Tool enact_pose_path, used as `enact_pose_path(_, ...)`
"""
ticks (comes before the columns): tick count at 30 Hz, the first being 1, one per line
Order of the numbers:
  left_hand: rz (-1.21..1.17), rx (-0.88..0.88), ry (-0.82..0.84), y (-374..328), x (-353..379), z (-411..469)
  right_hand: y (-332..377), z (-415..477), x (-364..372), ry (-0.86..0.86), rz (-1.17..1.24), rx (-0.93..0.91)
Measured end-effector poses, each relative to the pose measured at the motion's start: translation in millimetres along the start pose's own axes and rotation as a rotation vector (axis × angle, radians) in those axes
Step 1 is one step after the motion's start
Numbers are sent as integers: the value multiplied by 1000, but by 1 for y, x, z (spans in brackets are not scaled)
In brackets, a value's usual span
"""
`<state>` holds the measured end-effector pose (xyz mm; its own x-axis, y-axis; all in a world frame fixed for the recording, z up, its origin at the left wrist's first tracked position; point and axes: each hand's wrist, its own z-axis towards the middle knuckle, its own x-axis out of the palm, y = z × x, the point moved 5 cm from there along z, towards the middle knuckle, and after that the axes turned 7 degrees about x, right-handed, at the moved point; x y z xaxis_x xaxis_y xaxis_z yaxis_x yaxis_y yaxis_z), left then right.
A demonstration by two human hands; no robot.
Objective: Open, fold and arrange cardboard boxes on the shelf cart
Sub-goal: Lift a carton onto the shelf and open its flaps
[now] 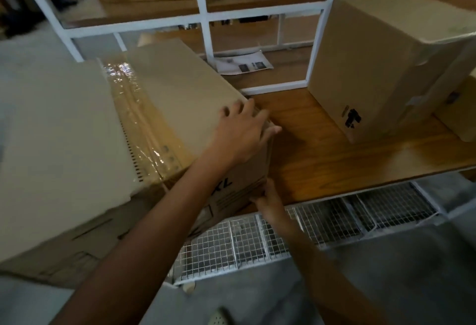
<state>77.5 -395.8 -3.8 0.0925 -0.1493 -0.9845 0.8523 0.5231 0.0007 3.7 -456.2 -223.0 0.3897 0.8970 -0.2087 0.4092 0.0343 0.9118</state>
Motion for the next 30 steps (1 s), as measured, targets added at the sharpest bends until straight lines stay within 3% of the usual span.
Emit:
enact_pose_path(2,-5,-1,-20,-1,1,-11,-5,-8,0,24,3,-1)
enact_pose_path(7,-118,-192,-81,6,-8,-43,-43,-22,-2,-77,538,297)
enact_pose_path(12,-54,-235,1,2,-11,-72,-68,-39,13,-148,752,456)
enact_pose_path(17,-49,-126,34,-3,-20,-109,-79,-71,65,90,1057,612)
enact_pose_path(21,-53,-49,49,1,-25,-140,-69,-102,119,261,1426,520)
enact_pose_path(30,-106,24,14,14,-68,-187,-46,-167,146,54,1440,353)
